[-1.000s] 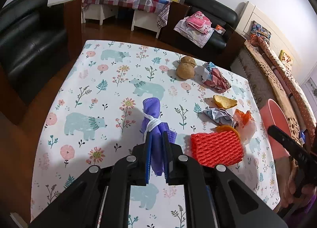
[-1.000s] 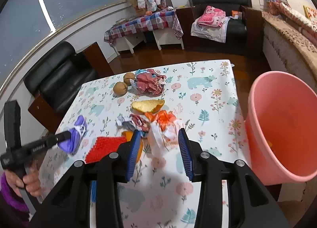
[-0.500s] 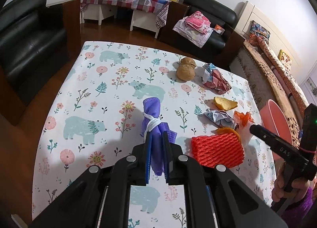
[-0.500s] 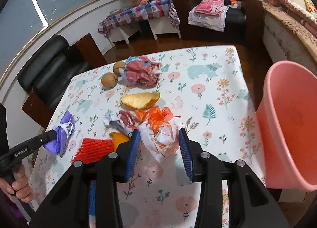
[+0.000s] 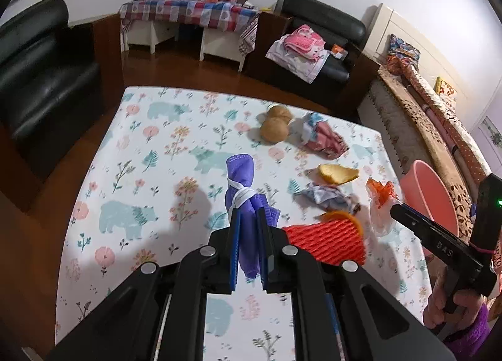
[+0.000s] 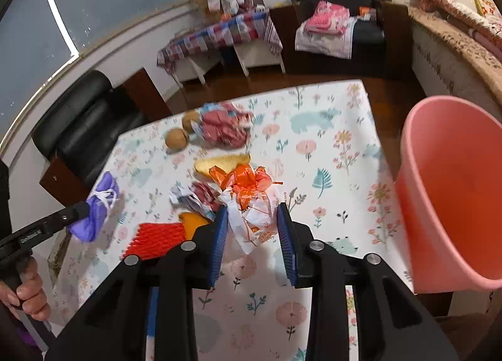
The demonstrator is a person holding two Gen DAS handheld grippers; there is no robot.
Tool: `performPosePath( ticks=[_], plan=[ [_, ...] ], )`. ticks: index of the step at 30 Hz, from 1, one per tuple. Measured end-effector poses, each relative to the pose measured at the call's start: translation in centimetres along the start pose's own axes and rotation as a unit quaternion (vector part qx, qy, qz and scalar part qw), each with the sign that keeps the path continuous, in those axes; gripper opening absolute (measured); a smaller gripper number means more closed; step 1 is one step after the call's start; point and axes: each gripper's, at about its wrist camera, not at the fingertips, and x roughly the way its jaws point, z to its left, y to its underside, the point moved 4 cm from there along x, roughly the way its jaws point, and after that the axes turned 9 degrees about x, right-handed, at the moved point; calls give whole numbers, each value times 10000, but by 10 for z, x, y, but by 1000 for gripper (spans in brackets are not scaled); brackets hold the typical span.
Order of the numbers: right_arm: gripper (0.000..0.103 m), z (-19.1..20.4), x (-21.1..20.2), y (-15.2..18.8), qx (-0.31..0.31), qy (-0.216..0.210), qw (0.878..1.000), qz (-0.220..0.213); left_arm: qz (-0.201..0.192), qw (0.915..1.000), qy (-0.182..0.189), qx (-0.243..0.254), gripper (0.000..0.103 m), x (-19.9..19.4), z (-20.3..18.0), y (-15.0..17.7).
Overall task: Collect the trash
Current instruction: 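Carry the orange wrapper over the pink bucket with the right gripper, then open the left gripper to drop the purple cloth while the right gripper drops the orange wrapper into the bucket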
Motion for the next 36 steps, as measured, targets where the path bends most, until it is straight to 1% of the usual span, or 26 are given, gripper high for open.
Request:
performPosePath(
  ticks=[4, 9, 15, 21, 25, 27, 30, 32, 36],
  plan=[
    [32, 1, -23, -6, 77, -70, 9995, -288, -162, 9998, 96, 104, 9, -5, -18, -11],
    [32, -3, -48, -13, 104, -4, 9979, -637, -347, 9986, 255, 318, 9, -11, -48, -26],
    [32, -16, -70, -18, 178, 264, 9948, -967, -523, 9955, 516, 597, 9, -15, -90, -40],
    [33, -47, -95, -28, 456, 632, 9883, -1307, -723, 9893, 855, 933, 9, -15, -142, -58],
    [33, -73, -112, -35, 675, 921, 9820, -1502, -878, 9829, 1132, 1162, 9, -13, -183, -70],
    [33, -84, -120, -38, 783, 1033, 9786, -1596, -934, 9804, 1205, 1249, 9, -11, -200, -74],
    [33, -102, -130, -42, 905, 1226, 9734, -1708, -888, 9773, 1347, 1375, 9, -1, -230, -77],
    [33, -114, -135, -44, 996, 1355, 9700, -1755, -848, 9759, 1360, 1483, 9, 8, -251, -77],
    [33, -135, -139, -44, 1161, 1500, 9661, -1752, -742, 9742, 1415, 1591, 9, 24, -281, -75]
  ],
)
